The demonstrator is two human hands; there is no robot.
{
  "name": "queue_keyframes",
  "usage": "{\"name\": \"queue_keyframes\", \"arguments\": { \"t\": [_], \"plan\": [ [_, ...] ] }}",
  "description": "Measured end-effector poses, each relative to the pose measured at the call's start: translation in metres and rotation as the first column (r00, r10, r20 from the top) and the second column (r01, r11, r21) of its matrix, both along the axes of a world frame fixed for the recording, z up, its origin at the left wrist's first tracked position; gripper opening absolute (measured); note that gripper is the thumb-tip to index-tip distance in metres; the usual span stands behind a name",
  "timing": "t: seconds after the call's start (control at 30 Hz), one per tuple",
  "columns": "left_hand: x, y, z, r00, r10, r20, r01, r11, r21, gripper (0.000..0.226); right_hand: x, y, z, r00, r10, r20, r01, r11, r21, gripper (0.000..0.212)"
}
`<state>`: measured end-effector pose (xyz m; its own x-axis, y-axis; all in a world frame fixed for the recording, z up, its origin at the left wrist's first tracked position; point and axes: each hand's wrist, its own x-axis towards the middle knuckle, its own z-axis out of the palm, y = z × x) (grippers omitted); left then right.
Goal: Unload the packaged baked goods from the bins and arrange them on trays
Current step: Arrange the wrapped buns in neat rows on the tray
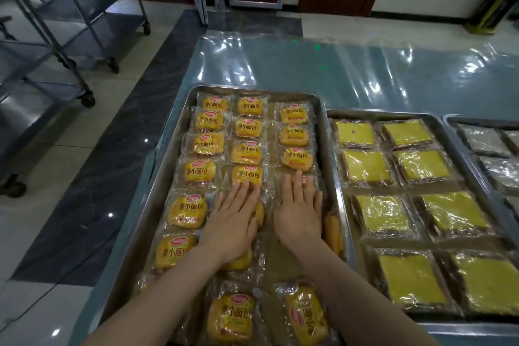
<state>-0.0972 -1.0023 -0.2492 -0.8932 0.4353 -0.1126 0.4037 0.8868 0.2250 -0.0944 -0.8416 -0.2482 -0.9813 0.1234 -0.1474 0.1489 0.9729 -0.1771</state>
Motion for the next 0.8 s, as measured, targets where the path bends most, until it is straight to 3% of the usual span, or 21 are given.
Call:
{"name": "queue_keyframes", "arguments": {
  "t": [0.23,0.5,0.67,0.8],
  "plan": [
    [-0.055,0.015,0.003,0.999,0.028,0.039,-0.027,0.999,-0.022,0.065,-0.021,0.006,-0.01,0.999,-0.003,-0.036,0.003,1.0,-0.013,0.06],
    [-0.055,0.016,-0.007,0.997,0.028,0.072,-0.027,1.0,-0.011,0.062,-0.023,0.009,-0.001,1.0,-0.005,0.028,0.007,0.997,-0.073,0.062],
    [-0.069,0.026,0.0,0.999,0.054,0.01,-0.054,0.993,0.103,0.068,-0.049,0.011,0.021,0.989,-0.075,-0.125,0.053,0.983,-0.176,0.068],
    [-0.09,0.036,0.001,0.998,0.048,0.035,-0.051,0.996,0.073,0.069,-0.077,0.026,0.022,0.999,-0.029,-0.039,0.021,0.979,-0.202,0.064]
  ]
}}
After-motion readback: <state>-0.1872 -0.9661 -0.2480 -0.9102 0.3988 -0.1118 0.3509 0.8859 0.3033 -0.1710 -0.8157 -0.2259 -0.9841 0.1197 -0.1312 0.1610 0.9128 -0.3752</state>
